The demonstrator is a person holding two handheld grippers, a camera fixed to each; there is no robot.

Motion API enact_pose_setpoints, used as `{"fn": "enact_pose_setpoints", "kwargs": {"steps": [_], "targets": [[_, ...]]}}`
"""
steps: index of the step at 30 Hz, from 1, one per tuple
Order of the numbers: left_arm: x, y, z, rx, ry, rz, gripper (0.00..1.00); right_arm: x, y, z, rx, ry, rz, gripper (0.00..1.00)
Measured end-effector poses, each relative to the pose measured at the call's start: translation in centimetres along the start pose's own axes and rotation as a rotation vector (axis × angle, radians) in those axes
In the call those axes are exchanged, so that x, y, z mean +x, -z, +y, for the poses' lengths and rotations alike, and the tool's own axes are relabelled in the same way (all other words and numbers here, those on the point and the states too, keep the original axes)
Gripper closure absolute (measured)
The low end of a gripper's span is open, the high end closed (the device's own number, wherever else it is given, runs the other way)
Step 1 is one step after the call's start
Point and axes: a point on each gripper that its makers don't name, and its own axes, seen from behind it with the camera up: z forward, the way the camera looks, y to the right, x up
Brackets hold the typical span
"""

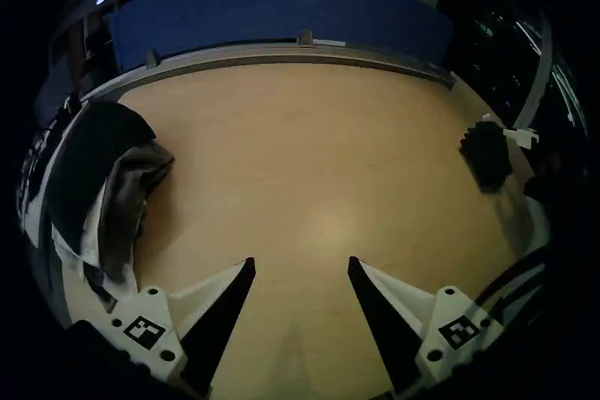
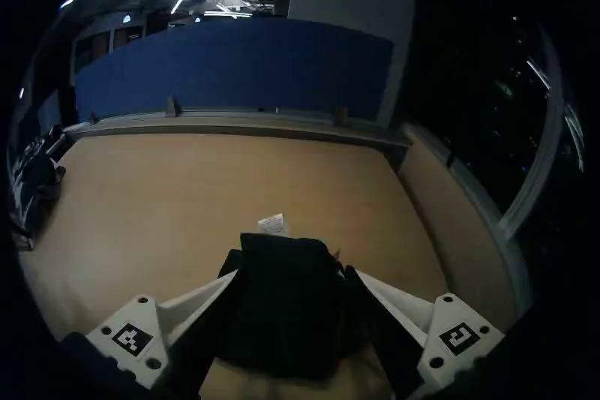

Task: Fold towel

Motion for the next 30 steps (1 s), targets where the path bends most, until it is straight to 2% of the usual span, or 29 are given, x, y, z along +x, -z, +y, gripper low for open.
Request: {"fn": "enact_pose_setpoints", "kwargs": {"steps": [12,24,30], "targets": [[-0.2,-0.1,-0.3,0.011,0.005,-0.005,0.08,0.3,-1.7,-1.8,0.043,0.011,-0.001,0.0],[-0.8,0.0,-0.5,0.021,0.007,-0.02,0.08,-1.6,-4.8,-1.1,0.03,0.004,-0.035,0.0],[-1.0,0.0,-0.6,0.024,0.006,-0.024,0.08,-2.6,-6.4,-0.9,0.02,0.03,-0.054,0.0]]}}
